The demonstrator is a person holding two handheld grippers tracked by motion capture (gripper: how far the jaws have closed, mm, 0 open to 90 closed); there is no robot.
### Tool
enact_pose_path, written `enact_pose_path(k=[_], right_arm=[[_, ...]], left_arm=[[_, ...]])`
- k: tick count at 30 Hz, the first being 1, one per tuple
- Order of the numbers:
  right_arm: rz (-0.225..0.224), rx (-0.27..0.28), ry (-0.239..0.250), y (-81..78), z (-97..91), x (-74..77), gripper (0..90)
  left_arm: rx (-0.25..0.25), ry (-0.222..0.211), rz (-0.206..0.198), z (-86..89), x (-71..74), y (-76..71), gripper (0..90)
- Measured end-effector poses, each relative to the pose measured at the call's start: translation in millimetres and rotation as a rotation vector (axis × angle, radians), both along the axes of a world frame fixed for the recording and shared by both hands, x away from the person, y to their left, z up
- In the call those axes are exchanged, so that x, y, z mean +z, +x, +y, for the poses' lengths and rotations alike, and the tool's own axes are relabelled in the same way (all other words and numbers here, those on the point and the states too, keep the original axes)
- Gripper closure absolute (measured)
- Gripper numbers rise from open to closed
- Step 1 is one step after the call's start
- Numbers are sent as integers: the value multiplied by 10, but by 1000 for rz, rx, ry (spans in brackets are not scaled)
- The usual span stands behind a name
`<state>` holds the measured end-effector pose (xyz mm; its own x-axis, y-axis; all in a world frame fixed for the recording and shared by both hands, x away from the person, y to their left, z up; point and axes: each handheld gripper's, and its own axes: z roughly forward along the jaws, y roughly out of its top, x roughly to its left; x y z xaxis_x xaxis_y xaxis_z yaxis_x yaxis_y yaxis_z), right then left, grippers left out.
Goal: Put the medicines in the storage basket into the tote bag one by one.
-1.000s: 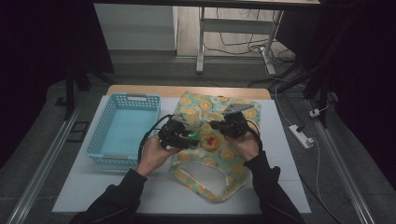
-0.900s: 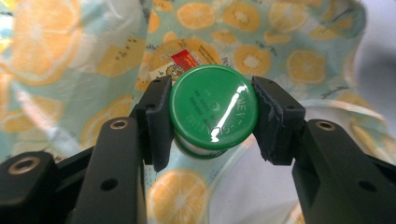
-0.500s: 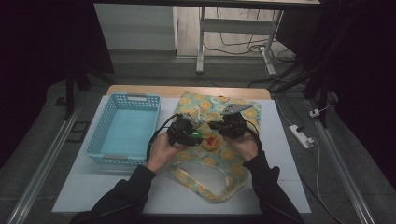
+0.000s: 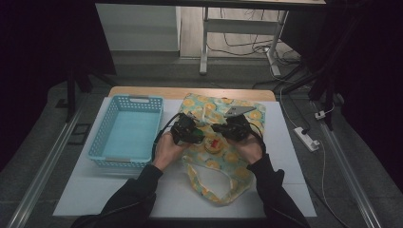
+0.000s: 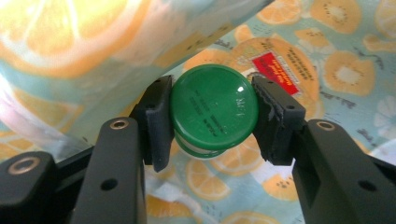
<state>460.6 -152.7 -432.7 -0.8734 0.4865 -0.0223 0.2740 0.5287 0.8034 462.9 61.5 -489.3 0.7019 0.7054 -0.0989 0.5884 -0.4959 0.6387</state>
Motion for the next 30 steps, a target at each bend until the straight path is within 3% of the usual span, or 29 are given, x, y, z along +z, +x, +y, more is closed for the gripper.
enact_pose_path(k=[19, 30], right_arm=[[8, -3, -9, 23, -9, -35, 900], [12, -8, 0, 29, -22, -29, 900]], left_arm=[[2, -3, -30, -28, -116, 107, 505], [-34, -73, -13, 31, 38, -28, 294]])
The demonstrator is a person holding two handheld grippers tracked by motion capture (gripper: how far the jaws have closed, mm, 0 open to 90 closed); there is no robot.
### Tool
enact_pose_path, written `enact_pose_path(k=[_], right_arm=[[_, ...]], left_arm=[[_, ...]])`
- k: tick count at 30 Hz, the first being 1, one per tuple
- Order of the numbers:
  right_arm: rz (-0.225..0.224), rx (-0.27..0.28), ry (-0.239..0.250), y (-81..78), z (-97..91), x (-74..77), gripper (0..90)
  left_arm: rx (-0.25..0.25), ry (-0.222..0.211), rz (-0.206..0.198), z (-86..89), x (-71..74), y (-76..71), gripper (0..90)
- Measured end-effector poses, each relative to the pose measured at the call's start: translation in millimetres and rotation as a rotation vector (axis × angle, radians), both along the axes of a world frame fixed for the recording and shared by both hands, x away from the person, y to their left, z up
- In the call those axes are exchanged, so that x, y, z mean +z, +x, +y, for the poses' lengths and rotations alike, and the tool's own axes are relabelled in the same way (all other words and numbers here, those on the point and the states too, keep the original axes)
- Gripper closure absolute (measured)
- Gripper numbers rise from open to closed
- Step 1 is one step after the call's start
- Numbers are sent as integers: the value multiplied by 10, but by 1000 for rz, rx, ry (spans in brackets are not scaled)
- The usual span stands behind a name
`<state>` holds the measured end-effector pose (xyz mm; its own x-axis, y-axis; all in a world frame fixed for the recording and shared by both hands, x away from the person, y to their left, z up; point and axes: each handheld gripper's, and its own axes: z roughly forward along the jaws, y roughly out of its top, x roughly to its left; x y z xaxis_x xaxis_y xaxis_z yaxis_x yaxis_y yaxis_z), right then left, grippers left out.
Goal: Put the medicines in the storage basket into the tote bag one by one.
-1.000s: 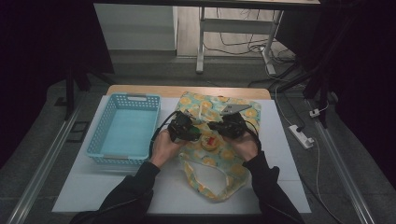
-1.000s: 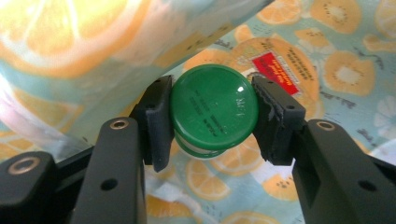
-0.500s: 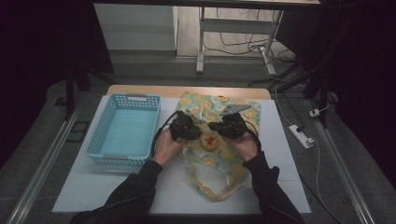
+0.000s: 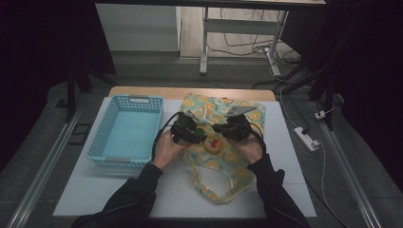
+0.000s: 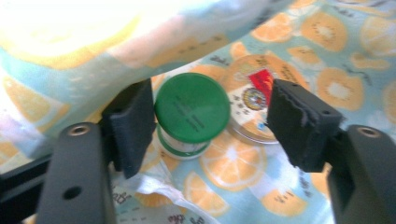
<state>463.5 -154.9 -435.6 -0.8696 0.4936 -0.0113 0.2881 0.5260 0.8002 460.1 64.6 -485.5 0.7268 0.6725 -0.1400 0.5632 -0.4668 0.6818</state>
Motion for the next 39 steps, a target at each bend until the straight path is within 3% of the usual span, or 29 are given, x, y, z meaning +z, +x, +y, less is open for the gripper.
enact_pose_path(k=[7, 11, 16, 23, 29, 34, 39], right_arm=[[1, 3, 0, -3, 2, 0, 900], [2, 2, -2, -4, 2, -3, 900], [0, 3, -1, -10, 3, 1, 900], [-4, 6, 2, -20, 1, 14, 900], [-5, 7, 3, -27, 3, 16, 900], [-5, 9, 3, -33, 4, 20, 900], [-4, 11, 1, -41, 7, 19, 900]], left_arm=[[-47, -37, 23, 48, 77, -137, 223], [-51, -92, 58, 103, 76, -204, 165], [-74, -123, 58, 153, 95, -286, 91], [-119, -134, 8, 172, 151, -414, 45], [-134, -142, -8, 180, 178, -537, 36], [-133, -119, -28, 134, 176, -651, 2], [-144, -91, -18, 83, 147, -733, 0]])
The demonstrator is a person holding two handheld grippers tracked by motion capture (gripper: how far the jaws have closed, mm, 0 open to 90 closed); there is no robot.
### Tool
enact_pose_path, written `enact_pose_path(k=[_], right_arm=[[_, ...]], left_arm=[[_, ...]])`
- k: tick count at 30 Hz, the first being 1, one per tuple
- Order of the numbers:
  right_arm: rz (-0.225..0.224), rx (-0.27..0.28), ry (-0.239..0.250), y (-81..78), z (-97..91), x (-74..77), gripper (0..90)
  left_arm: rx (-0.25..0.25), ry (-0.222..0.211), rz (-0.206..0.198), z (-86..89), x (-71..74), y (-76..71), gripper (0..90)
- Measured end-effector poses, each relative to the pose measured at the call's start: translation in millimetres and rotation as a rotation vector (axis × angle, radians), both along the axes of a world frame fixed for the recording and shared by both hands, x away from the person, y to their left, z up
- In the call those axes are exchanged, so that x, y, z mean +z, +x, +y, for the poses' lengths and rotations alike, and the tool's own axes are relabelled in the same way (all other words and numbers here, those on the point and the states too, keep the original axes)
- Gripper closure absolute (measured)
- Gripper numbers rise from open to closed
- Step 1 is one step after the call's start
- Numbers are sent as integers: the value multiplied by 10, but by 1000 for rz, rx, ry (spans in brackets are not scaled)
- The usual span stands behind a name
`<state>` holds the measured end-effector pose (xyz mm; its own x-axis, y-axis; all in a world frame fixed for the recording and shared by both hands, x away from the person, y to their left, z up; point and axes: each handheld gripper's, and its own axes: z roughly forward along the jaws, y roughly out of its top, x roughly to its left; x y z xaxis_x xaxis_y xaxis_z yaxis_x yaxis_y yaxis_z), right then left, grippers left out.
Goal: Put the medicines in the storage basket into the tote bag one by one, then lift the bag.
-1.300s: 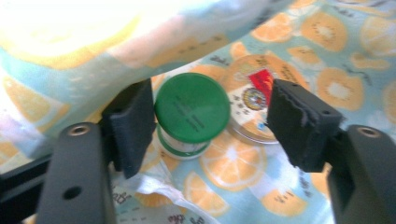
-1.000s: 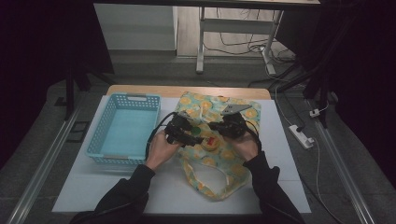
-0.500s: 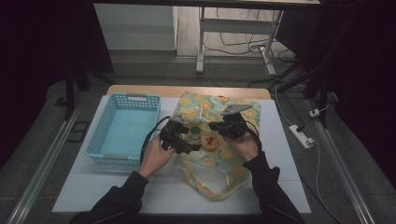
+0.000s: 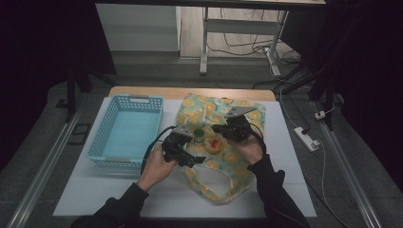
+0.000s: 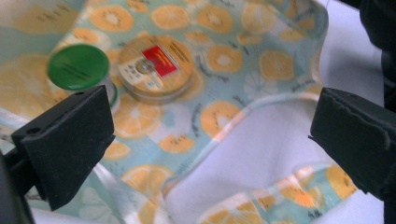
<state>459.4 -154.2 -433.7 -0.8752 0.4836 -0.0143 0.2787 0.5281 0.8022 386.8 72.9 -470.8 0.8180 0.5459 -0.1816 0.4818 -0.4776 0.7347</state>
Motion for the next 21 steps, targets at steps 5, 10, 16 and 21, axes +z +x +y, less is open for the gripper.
enact_pose_path(k=[5, 10, 16, 21], right_arm=[[2, 7, -1, -7, 5, 0, 900], [9, 11, -6, -7, 11, -9, 900], [12, 15, -12, -12, 32, -22, 900], [14, 18, -11, -7, 27, -20, 900]], left_arm=[[-12, 11, 5, -35, -56, -57, 0], [-6, 28, 4, -73, -101, -56, 0], [-13, 44, 28, -118, -214, 34, 0], [-19, 55, 63, -137, -341, 111, 0]])
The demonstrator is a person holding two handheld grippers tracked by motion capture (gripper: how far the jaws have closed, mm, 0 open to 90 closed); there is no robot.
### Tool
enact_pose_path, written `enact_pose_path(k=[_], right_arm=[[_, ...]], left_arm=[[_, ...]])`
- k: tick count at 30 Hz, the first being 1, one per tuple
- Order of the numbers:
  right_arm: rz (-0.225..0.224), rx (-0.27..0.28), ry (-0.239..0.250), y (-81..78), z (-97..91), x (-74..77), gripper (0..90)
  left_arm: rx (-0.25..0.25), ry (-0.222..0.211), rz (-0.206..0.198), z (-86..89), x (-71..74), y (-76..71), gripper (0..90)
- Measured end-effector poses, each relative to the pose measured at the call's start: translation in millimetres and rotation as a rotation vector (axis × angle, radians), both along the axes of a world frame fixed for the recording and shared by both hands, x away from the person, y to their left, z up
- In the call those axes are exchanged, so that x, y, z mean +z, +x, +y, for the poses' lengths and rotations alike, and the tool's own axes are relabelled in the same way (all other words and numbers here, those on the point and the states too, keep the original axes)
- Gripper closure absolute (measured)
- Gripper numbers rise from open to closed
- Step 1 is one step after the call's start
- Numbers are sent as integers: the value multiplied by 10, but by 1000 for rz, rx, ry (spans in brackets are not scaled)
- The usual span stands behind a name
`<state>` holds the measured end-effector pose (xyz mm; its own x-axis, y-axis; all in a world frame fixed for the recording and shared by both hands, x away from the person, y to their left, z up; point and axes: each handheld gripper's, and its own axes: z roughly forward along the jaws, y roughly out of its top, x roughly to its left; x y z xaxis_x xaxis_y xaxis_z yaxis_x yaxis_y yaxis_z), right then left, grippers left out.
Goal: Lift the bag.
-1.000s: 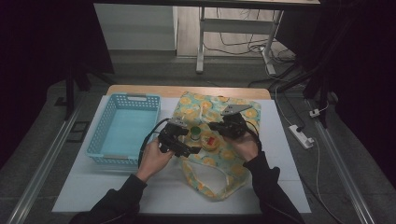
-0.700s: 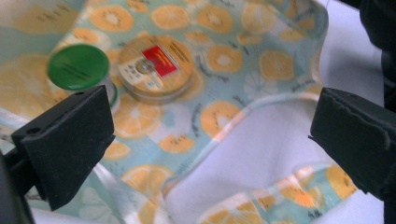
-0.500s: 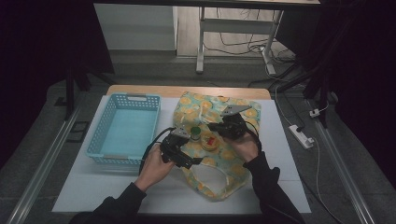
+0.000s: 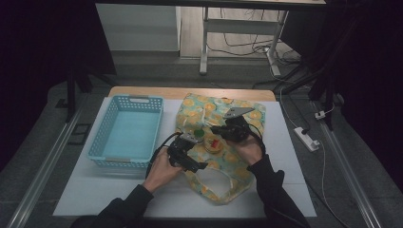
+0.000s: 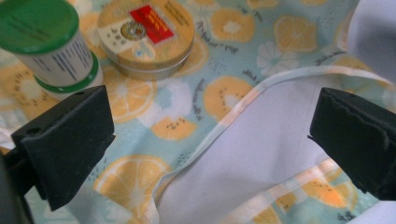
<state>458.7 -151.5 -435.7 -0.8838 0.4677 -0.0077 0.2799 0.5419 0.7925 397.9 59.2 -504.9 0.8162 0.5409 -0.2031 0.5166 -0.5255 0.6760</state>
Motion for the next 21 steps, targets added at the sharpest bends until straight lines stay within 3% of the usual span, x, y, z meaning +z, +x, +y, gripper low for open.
enact_pose_path(k=[7, 16, 19, 21], right_arm=[[1, -1, -1, 1, 2, -2, 900], [4, -1, -4, 13, -1, -16, 900], [3, -3, -2, 16, -8, -11, 900], [4, -3, -1, 18, -11, -8, 900]], left_arm=[[-44, 34, 9, -113, -132, 40, 0], [-59, 155, -22, -260, -294, 72, 0], [-65, 206, -62, -308, -305, 56, 0], [-62, 215, -60, -326, -302, 56, 0]])
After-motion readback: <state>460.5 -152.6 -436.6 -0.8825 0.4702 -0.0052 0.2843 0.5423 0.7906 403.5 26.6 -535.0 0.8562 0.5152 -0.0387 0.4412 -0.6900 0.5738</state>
